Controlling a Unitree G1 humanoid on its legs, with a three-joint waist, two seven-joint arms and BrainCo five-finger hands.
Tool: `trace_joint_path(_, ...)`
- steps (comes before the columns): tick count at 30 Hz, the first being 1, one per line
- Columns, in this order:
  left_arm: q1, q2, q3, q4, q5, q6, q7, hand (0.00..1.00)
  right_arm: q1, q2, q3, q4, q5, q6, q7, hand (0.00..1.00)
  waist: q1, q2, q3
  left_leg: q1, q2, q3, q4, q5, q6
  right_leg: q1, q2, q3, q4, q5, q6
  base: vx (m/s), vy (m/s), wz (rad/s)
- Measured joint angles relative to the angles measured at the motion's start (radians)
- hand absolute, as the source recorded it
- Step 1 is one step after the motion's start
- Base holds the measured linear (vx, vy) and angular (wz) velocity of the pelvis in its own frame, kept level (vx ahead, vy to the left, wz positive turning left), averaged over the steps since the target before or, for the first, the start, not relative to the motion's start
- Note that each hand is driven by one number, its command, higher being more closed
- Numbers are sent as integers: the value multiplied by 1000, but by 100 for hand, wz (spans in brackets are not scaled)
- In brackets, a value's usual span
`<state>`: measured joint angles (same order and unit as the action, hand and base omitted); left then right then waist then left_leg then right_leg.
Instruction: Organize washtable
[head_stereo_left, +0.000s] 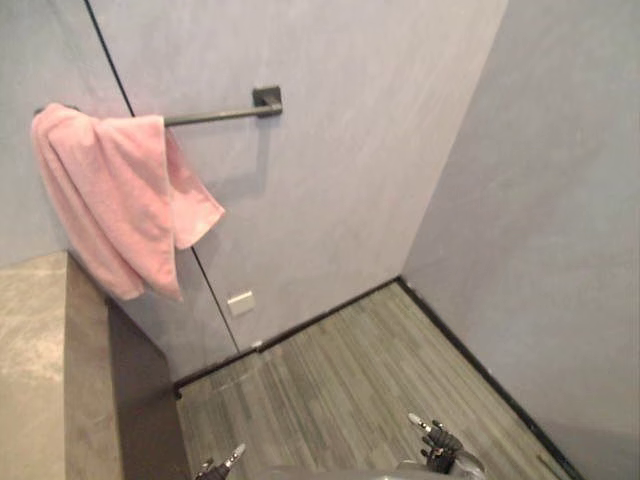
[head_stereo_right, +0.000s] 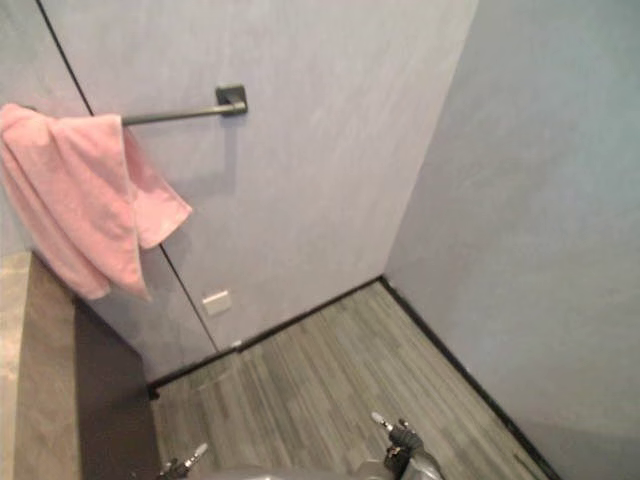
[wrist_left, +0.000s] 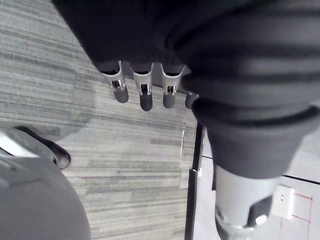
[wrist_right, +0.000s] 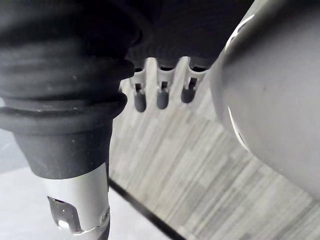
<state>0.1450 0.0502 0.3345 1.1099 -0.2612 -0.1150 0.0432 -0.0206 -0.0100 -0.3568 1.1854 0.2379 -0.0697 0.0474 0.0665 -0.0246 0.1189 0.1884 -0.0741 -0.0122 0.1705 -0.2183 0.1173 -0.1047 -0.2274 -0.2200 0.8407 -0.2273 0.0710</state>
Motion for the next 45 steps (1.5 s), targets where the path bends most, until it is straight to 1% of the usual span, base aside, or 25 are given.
trace_joint_path(2,-19,1,-26,-1,0,-3,1,0,0,-3,3,-18,7,-1,-1,0,-1,2,-1,-7,16,-51,12,-45,-5,-36,54,27,-266,3,8,217,-62,62)
trace_joint_path(4,-29,0,-28,-1,0,-5,5,0,13,-17,12,-20,8,4,-2,0,-11,4,-1,-24,31,-126,20,-79,-21,-80,124,155,-592,86,19,339,-162,91)
trace_joint_path(5,-28,0,-28,-1,1,-5,7,0,19,-20,13,-19,8,8,-3,0,-21,4,-1,-25,33,-151,25,-90,-28,-86,133,190,-646,114,23,485,-290,122)
trace_joint_path(6,-26,-1,-28,-1,14,-5,19,0,33,-25,13,-12,8,11,-3,0,-36,10,-5,-16,49,-205,44,-118,-56,-86,158,241,-657,217,23,498,-320,112)
trace_joint_path(7,-25,-8,-27,0,19,-5,23,0,37,-34,11,-5,20,14,-2,0,-42,21,-19,-3,78,-235,45,-136,-74,-86,178,242,-627,241,14,622,-375,101)
trace_joint_path(8,-24,-9,-27,0,19,-6,23,0,34,-38,14,-5,27,14,-3,0,-45,36,-31,-2,102,-248,46,-136,-82,-86,192,216,-612,228,3,594,-302,69)
trace_joint_path(10,-30,-38,-17,-4,16,-10,23,0,12,-47,14,-2,28,13,-3,0,-53,44,-41,-38,99,-305,140,-54,-149,-92,181,146,-504,183,-44,559,-297,66)
trace_joint_path(11,-38,-43,-17,-4,16,-10,25,0,12,-55,16,-1,29,11,-3,0,-48,42,-35,-37,94,-315,170,-20,-147,-110,170,127,-420,173,-56,420,-330,74)
trace_joint_path(12,-45,-56,-28,2,15,-14,26,0,16,-58,29,-13,32,10,-2,0,-50,53,-33,-46,106,-317,279,-4,-162,-78,208,117,-520,144,-57,299,-277,72)
trace_joint_path(13,-40,-44,-28,0,14,-22,23,0,27,-51,45,-26,38,9,-5,0,-50,25,-28,-62,109,-258,350,-29,-187,10,192,106,-706,258,-76,267,-264,106)
trace_joint_path(14,-53,-63,-45,8,15,-23,20,0,30,-63,50,-18,41,8,-6,0,-54,59,-35,-93,190,-170,380,-64,-194,65,224,56,-728,254,-93,209,-140,80)
trace_joint_path(15,-52,-58,-51,2,15,-24,19,0,28,-64,51,-14,42,7,-5,0,-54,55,-34,-101,199,-144,376,-68,-194,72,221,49,-736,253,-94,218,-114,73)
trace_joint_path(17,-49,-37,-59,-1,13,-26,22,0,7,-69,52,-12,49,5,-5,0,-50,24,-28,-158,219,-10,252,-69,-193,121,183,9,-785,252,-92,198,-109,52)
trace_joint_path(19,-47,-39,-67,0,7,-27,24,0,7,-81,52,-12,49,2,-5,0,-50,37,-37,-180,225,2,149,-41,-222,129,177,-12,-803,245,-81,95,28,45)
trace_joint_path(20,-48,-45,-68,7,7,-26,23,0,7,-89,53,-12,50,3,-5,0,-53,61,-38,-201,233,2,75,37,-219,140,187,-33,-818,239,-64,87,124,47)
trace_joint_path(22,-49,-44,-67,9,5,-26,24,0,13,-88,56,8,51,8,-7,0,-50,62,-47,-201,227,-7,49,32,-222,156,181,-38,-843,250,-43,49,122,33)
trace_joint_path(24,-47,-24,-65,9,-7,-26,23,0,21,-51,76,20,58,12,-6,0,-45,28,-45,-194,202,-8,38,38,-215,173,161,-45,-866,259,-29,41,135,19)
trace_joint_path(26,-43,-8,-65,13,-8,-25,24,0,25,-46,101,20,61,12,-5,0,-43,19,-47,-174,189,1,43,37,-215,184,155,-34,-868,264,-22,33,95,-13)
trace_joint_path(28,-36,-5,-52,22,-8,-25,24,0,27,-44,103,19,65,10,-4,0,-26,25,-45,-145,178,33,69,28,-202,198,145,6,-857,264,-18,-34,95,-45)
trace_joint_path(30,-33,-7,-48,22,-8,-25,24,0,28,-50,103,18,66,8,-4,0,-26,34,-46,-136,179,50,75,13,-193,195,138,32,-840,260,-11,-100,73,-38)
trace_joint_path(33,-30,-9,-59,22,-7,-25,24,0,39,-61,102,15,67,8,-3,0,-34,41,-48,-104,168,78,34,9,-184,161,120,65,-805,236,14,-115,48,-30)
trace_joint_path(35,-17,-2,-78,22,0,-25,24,0,58,-63,99,13,68,10,-3,0,-54,36,-51,-95,142,99,-5,20,-180,113,95,95,-742,214,30,-121,58,-36)
trace_joint_path(38,-16,13,-146,22,22,-24,23,0,60,-68,97,2,73,10,-3,0,-62,36,-51,-104,126,126,-17,18,-176,67,88,118,-714,211,31,-59,45,-34)
trace_joint_path(42,-17,34,-156,22,36,-24,22,0,66,-57,96,1,72,10,-4,0,-64,21,-60,-113,128,116,-38,18,-177,88,104,114,-791,216,26,50,25,-7)
trace_joint_path(45,-16,44,-153,29,36,-24,23,0,75,-53,79,9,67,17,-5,0,-54,12,-66,-77,127,109,-50,37,-168,121,114,111,-816,265,24,189,19,0)
